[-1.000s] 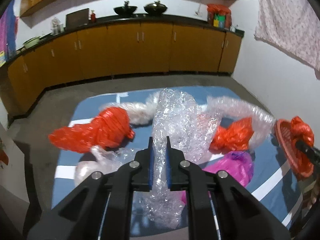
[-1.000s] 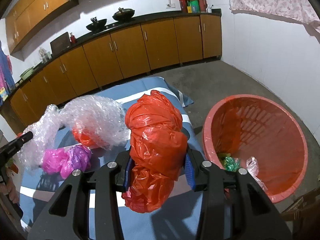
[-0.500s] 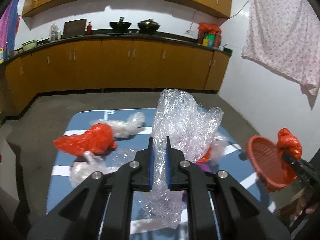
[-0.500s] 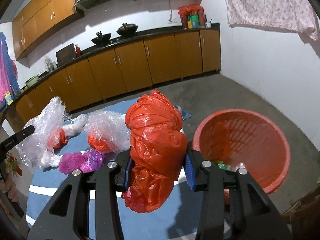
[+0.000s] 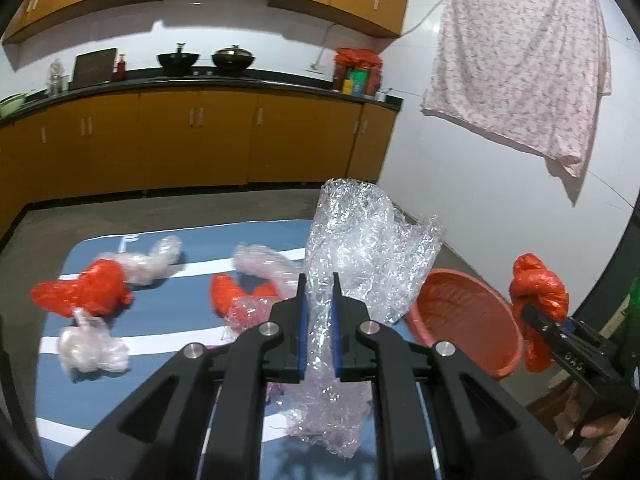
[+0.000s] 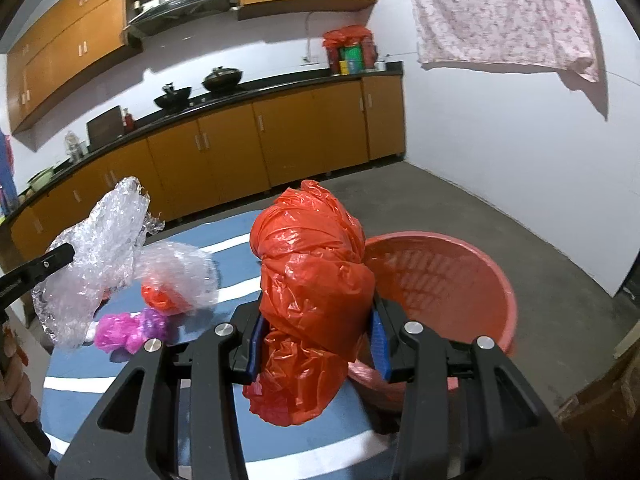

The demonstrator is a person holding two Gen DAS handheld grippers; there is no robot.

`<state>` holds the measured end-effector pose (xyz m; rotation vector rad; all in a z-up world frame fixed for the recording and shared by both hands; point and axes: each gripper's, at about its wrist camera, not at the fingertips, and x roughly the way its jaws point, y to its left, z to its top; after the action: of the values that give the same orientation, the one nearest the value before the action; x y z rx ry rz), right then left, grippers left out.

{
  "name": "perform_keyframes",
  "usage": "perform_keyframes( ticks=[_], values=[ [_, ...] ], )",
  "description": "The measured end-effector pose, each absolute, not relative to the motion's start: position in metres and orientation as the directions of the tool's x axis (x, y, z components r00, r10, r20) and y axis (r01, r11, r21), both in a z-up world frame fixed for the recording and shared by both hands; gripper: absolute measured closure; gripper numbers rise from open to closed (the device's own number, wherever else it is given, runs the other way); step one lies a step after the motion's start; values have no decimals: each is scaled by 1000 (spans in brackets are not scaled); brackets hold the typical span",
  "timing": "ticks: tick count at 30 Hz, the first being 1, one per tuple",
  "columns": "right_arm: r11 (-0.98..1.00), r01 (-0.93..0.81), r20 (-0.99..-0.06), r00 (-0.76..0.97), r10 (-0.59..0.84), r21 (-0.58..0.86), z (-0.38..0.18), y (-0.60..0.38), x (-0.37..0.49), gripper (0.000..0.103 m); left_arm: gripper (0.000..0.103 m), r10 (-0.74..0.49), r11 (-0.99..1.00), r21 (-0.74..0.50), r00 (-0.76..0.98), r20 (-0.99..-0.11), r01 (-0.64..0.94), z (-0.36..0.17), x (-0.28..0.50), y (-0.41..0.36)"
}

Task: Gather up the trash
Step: 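Carry the orange bag and bubble wrap toward the orange basket with both tools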

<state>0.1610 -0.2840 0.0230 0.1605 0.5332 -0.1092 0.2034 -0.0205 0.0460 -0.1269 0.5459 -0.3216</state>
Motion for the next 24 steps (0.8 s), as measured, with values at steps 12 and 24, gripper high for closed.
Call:
perform_keyframes(
  ticks=[12,24],
  values=[
    [961,249,-529,836,-148,124,12,-331,153,61,93,-431,902,-214,751,-501,375,37,213,-97],
    [941,310,-546,816,-191,134,-3,-362,158,61,93,-493,867,-232,695,-524,441,16,233,-160]
  ],
)
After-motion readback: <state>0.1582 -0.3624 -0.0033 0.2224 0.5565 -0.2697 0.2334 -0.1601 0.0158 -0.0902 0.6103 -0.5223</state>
